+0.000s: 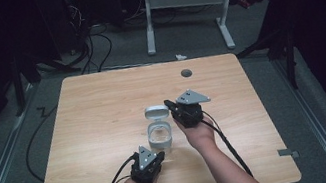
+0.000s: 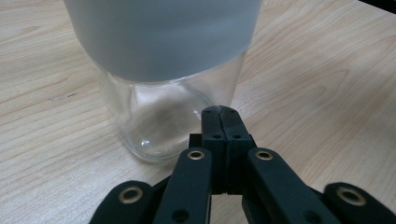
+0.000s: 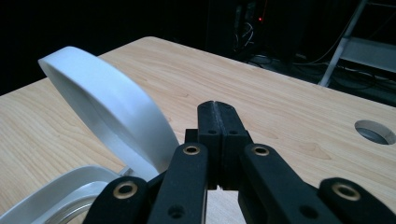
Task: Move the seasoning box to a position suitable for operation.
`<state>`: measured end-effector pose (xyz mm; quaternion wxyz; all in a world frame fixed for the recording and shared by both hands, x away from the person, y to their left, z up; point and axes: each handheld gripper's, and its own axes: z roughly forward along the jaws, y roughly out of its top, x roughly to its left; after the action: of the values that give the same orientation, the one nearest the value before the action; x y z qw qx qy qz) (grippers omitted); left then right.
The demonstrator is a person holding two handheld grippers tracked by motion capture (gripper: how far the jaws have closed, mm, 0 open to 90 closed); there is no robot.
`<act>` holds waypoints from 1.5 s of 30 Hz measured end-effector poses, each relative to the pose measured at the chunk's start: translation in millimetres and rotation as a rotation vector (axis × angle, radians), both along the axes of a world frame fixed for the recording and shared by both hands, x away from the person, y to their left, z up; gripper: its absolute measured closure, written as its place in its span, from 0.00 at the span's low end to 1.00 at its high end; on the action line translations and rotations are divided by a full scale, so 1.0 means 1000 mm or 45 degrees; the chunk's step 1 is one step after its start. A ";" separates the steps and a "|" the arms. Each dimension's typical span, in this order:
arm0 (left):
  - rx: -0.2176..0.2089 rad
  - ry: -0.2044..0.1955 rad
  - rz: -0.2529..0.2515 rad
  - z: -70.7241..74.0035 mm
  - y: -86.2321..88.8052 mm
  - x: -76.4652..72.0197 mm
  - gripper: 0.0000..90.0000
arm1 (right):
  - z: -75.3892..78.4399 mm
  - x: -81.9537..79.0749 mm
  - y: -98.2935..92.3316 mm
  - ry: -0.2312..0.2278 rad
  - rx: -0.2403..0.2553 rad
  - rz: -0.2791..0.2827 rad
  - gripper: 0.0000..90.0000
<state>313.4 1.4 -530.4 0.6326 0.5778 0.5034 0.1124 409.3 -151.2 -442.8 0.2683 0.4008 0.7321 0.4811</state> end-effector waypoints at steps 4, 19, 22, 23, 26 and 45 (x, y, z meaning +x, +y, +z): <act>-0.009 0.000 0.001 0.001 0.000 0.001 1.00 | -0.002 -0.005 0.001 0.004 0.002 0.006 1.00; 0.010 0.002 -0.020 -0.002 -0.006 -0.002 1.00 | -0.016 -0.043 -0.012 0.002 0.023 0.025 1.00; 0.017 -0.001 -0.024 -0.002 -0.006 -0.002 1.00 | -0.008 -0.040 -0.014 -0.015 0.048 0.009 1.00; 0.012 0.001 -0.022 -0.001 -0.006 -0.002 1.00 | -0.005 -0.038 -0.013 -0.022 0.052 0.008 1.00; 0.008 0.001 -0.023 -0.001 -0.005 -0.002 1.00 | 0.006 -0.032 -0.009 -0.031 0.065 0.012 1.00; 0.030 -0.010 0.009 0.004 0.031 -0.010 0.96 | -0.009 -0.060 -0.024 -0.018 0.009 -0.013 0.97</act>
<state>303.0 32.1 -526.5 0.6272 0.5830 0.5017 0.1228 349.2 -175.2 -451.4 0.2744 0.4022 0.7264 0.4851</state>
